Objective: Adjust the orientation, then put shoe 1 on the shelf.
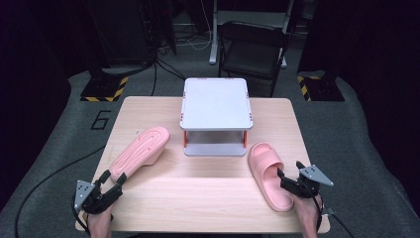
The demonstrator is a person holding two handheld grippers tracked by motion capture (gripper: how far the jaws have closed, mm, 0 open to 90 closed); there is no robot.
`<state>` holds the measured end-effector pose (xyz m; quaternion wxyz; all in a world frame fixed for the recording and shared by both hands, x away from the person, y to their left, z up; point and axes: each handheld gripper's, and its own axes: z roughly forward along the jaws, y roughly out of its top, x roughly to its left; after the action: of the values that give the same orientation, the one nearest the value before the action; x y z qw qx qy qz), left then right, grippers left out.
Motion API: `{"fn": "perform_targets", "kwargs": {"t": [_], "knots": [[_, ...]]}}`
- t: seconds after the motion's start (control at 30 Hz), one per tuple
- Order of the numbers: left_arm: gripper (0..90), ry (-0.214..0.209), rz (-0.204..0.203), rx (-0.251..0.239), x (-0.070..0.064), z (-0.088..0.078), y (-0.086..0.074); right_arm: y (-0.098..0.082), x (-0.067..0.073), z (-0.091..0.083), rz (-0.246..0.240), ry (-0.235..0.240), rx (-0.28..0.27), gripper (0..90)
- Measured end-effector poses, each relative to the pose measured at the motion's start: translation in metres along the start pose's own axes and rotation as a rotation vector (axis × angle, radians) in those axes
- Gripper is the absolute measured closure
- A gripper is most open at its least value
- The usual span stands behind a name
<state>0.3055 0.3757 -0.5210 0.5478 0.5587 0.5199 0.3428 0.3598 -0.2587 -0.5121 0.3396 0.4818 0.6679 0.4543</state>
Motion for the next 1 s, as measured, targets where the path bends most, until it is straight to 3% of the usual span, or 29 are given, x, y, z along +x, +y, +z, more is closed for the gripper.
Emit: {"fn": "perform_targets", "kwargs": {"t": [0.23,0.37,0.53,0.57,0.67,0.8,0.87,0.9,0.93,1.0], "knots": [[31.4,-0.002,0.011,0.000,-0.002,-0.001,0.000,-0.001,0.000,0.001,0.008,0.005,0.021,26.2],[32.7,-0.027,0.029,0.000,-0.005,0.001,0.000,-0.001,0.000,0.004,0.012,0.035,0.038,33.8],[33.3,-0.061,0.040,0.007,-0.009,0.001,0.002,-0.002,0.001,0.010,-0.001,0.037,0.071,45.2],[33.3,-0.079,0.066,0.007,-0.015,0.003,0.004,-0.002,0.001,0.014,-0.021,0.035,0.099,49.9],[32.0,-0.113,0.068,0.008,-0.022,0.004,0.008,-0.003,0.002,0.021,-0.047,0.037,0.128,58.0],[29.0,-0.190,0.124,0.016,-0.046,0.010,0.021,-0.002,0.004,0.025,-0.074,0.053,0.127,72.7],[27.4,-0.210,0.134,0.024,-0.050,0.011,0.024,-0.002,0.005,0.026,-0.074,0.050,0.122,73.9],[26.3,-0.241,0.154,0.028,-0.061,0.015,0.031,0.000,0.007,0.026,-0.075,0.051,0.133,76.8],[25.6,-0.241,0.154,0.028,-0.061,0.015,0.031,0.001,0.006,0.026,-0.084,0.055,0.143,77.4],[24.3,-0.288,0.184,0.019,-0.075,0.022,0.043,0.003,0.008,0.025,-0.060,0.053,0.146,78.2]]}}
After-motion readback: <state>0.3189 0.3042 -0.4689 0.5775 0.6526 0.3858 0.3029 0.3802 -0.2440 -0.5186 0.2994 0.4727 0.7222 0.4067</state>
